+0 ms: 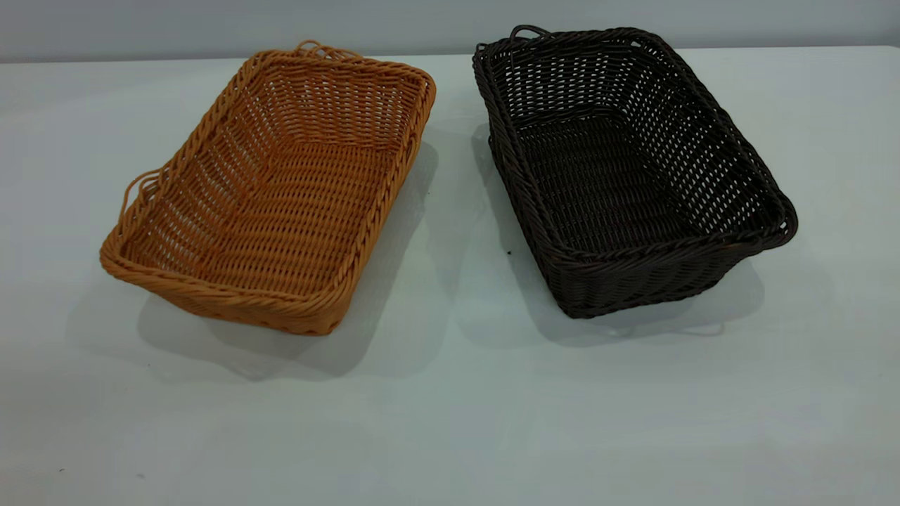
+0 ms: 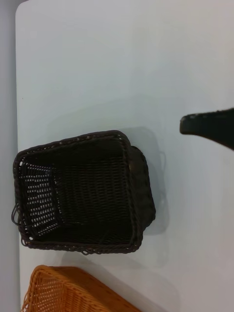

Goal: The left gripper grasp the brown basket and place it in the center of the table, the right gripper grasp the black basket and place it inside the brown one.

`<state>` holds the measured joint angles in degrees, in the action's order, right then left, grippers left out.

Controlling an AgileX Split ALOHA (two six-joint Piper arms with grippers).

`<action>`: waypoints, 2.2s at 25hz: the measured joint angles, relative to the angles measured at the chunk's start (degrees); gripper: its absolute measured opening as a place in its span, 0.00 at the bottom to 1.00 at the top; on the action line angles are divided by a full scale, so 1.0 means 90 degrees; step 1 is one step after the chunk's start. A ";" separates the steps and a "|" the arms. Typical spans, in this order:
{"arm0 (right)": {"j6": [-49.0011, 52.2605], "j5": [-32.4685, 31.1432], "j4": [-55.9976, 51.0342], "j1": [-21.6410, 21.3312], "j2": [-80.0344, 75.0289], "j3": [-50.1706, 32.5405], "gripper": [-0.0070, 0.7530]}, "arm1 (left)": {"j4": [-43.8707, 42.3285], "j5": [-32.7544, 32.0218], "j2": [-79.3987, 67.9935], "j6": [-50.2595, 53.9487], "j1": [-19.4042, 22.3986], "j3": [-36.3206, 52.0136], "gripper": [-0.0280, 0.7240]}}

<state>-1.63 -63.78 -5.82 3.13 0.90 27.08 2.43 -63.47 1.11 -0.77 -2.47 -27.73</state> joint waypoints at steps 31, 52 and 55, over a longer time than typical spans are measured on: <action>-0.4006 0.2266 -0.4773 0.0118 -0.6911 0.0138 0.79 | 0.0018 0.3327 -0.5554 -0.0797 0.0000 -0.1159 0.79; -0.2047 0.4781 -1.0674 0.1705 -1.3224 0.1708 0.79 | 0.0006 0.4272 -0.7506 -0.0864 0.0000 -0.1626 0.79; -0.1528 0.5366 -1.0712 0.1705 -1.3384 0.1771 0.79 | 0.0006 0.4346 -0.7514 -0.0864 0.0000 -0.1626 0.79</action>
<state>-15.38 -15.49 -102.23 18.48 -119.55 43.02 2.48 -24.35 -66.51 -8.54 -2.47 -42.37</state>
